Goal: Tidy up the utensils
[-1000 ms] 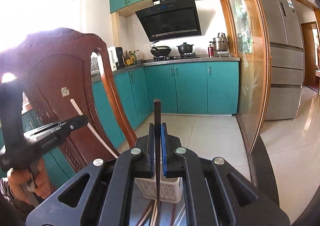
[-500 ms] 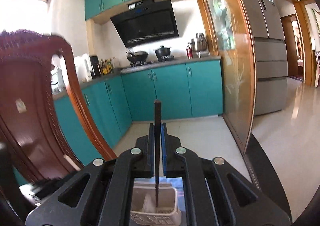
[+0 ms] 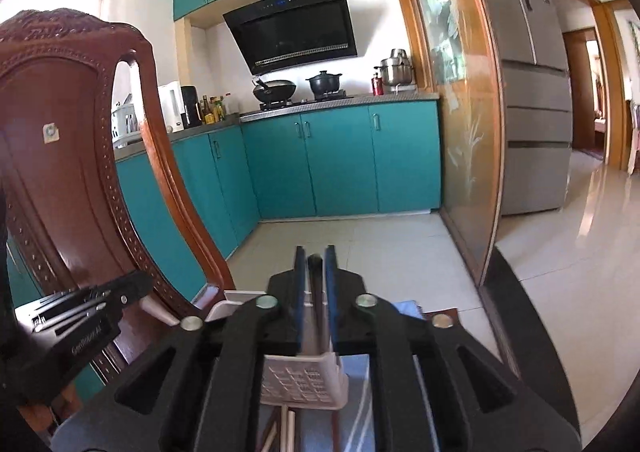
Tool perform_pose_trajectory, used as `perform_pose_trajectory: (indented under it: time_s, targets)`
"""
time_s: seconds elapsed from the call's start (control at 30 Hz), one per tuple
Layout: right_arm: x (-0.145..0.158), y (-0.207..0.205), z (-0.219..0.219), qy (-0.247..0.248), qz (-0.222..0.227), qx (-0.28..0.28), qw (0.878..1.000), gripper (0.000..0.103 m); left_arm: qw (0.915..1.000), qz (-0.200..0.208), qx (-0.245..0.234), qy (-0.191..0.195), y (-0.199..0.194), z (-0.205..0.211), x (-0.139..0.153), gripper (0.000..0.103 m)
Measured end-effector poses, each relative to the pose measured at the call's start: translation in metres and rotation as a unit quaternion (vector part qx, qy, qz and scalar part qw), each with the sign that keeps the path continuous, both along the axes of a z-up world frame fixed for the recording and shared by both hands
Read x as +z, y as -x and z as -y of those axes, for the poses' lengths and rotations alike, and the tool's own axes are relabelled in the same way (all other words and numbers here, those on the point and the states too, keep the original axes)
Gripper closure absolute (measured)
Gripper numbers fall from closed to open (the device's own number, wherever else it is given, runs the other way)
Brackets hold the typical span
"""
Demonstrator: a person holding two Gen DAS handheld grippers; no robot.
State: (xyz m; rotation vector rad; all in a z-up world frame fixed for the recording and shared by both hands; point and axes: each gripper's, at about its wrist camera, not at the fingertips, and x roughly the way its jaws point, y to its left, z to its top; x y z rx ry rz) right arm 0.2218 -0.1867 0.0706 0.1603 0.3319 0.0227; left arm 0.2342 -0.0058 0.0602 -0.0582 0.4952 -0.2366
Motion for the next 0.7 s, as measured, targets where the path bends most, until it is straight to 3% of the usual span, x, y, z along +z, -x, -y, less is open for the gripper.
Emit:
perform_pose_trajectory:
  time_s: [0.13, 0.3, 0.33, 0.47, 0.6, 0.7]
  targets:
    - [0.001, 0.032, 0.010, -0.012, 0.017, 0.001, 1.000, 0.070, 0.9998, 0.017, -0.006, -0.001, 0.020, 0.000, 0.001, 0.077]
    - [-0.025, 0.079, 0.028, -0.045, 0.015, 0.019, 0.999, 0.068, 0.9995, 0.024, -0.017, -0.012, 0.059, -0.003, -0.019, 0.076]
    - [-0.036, 0.083, 0.031, -0.049, 0.003, 0.021, 0.999, 0.068, 0.9996, 0.010, -0.021, -0.016, 0.064, -0.004, -0.032, 0.076]
    - [-0.106, 0.067, 0.037, -0.039, -0.136, 0.001, 0.990, 0.068, 0.9941, -0.087, -0.049, -0.043, 0.057, 0.005, -0.096, 0.076]
    - [-0.149, 0.056, 0.033, -0.057, -0.216, 0.006, 0.975, 0.068, 0.9755, -0.204, -0.073, -0.038, 0.043, 0.011, -0.164, 0.082]
    - [-0.167, 0.050, 0.022, -0.045, -0.244, 0.017, 0.969, 0.068, 0.9634, -0.256, -0.075, -0.022, 0.037, 0.008, -0.192, 0.082]
